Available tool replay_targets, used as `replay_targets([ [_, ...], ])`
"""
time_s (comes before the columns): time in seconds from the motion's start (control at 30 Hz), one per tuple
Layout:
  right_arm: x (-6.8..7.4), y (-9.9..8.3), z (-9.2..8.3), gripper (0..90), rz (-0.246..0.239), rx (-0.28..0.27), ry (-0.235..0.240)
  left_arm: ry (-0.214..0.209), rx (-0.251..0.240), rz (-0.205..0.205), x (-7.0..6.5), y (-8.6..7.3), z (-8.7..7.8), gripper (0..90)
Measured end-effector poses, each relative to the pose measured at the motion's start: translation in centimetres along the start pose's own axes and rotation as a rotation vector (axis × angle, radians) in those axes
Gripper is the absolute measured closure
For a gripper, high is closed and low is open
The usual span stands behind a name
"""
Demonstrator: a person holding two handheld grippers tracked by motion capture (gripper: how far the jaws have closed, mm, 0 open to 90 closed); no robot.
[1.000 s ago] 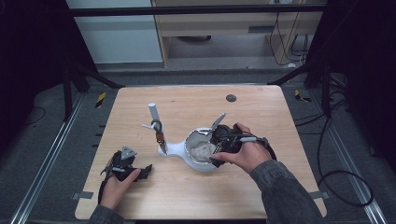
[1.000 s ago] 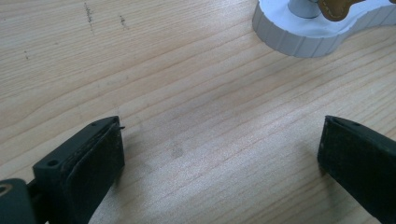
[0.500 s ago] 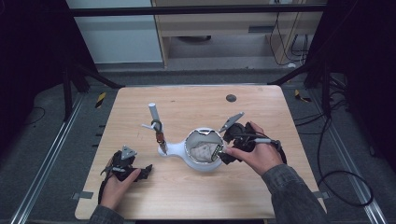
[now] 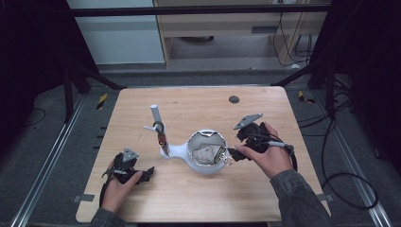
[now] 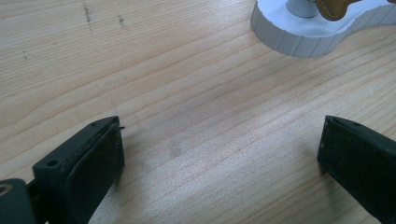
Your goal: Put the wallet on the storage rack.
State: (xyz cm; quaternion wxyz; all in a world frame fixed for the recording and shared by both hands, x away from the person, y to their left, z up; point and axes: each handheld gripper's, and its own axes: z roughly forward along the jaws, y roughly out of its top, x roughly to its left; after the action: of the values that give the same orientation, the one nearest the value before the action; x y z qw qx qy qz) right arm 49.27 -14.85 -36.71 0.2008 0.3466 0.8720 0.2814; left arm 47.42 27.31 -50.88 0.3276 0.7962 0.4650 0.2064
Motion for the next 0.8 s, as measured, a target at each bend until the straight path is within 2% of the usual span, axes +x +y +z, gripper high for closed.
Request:
replay_targets([
  [0.1, -0.5, -0.7, -0.2, 7.8, 0.018, -0.029, -0.023, -0.001, 0.0, 0.0, 0.0, 0.0, 0.0, 0.0],
  [0.23, -0.9, -1.5, -0.5, 8.6, 0.033, -0.059, -0.03, -0.001, 0.0, 0.0, 0.0, 0.0, 0.0, 0.0],
  [0.8, -2.8, -5.3, -0.9, 10.0, 0.104, -0.067, -0.056, -0.001, 0.0, -0.001, 0.0, 0.0, 0.0, 0.0],
])
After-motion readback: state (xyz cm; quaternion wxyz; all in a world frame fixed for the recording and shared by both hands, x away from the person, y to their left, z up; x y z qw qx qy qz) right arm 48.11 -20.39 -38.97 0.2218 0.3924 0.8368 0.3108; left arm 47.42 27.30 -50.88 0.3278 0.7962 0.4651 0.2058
